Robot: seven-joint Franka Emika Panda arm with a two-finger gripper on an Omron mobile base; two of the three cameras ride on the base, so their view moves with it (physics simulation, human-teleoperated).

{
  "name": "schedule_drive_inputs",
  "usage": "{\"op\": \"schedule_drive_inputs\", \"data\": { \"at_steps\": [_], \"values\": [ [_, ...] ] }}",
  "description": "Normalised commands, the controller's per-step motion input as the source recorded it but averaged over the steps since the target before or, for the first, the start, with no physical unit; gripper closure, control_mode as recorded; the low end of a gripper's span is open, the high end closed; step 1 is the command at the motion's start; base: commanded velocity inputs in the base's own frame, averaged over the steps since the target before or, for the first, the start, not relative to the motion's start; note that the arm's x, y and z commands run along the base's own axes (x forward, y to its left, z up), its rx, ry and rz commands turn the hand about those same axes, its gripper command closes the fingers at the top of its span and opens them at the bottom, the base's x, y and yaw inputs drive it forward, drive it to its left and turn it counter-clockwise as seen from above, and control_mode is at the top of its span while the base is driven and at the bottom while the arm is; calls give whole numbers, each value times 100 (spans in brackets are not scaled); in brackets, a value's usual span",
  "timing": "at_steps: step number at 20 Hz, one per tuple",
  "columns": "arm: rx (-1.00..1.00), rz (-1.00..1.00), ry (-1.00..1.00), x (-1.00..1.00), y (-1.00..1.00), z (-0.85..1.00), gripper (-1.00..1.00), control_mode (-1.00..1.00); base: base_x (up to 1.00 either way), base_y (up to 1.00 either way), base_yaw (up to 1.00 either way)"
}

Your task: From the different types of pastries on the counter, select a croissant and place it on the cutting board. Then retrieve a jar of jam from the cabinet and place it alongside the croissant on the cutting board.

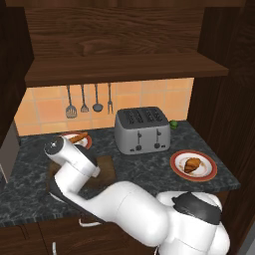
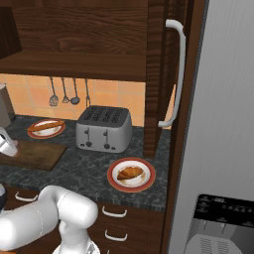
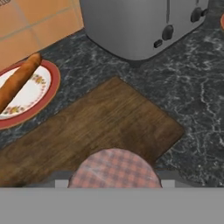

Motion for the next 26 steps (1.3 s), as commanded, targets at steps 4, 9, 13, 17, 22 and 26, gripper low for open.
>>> {"op": "schedule_drive_inputs", "data": {
  "at_steps": [4, 9, 13, 17, 22, 26],
  "values": [
    [-3, 0, 15, 8, 0, -44, 100, -100, 0, 0, 0],
    [-10, 0, -5, 14, 5, -14, 100, -100, 0, 0, 0],
    [-7, 0, -4, 31, 4, -14, 100, -100, 0, 0, 0],
    [4, -1, 5, 43, 0, -13, 100, -100, 0, 0, 0],
    [2, -3, 2, 56, 0, -23, 100, -100, 0, 0, 0],
    [0, -1, 0, 50, 9, -54, 100, -100, 0, 0, 0]
  ]
}}
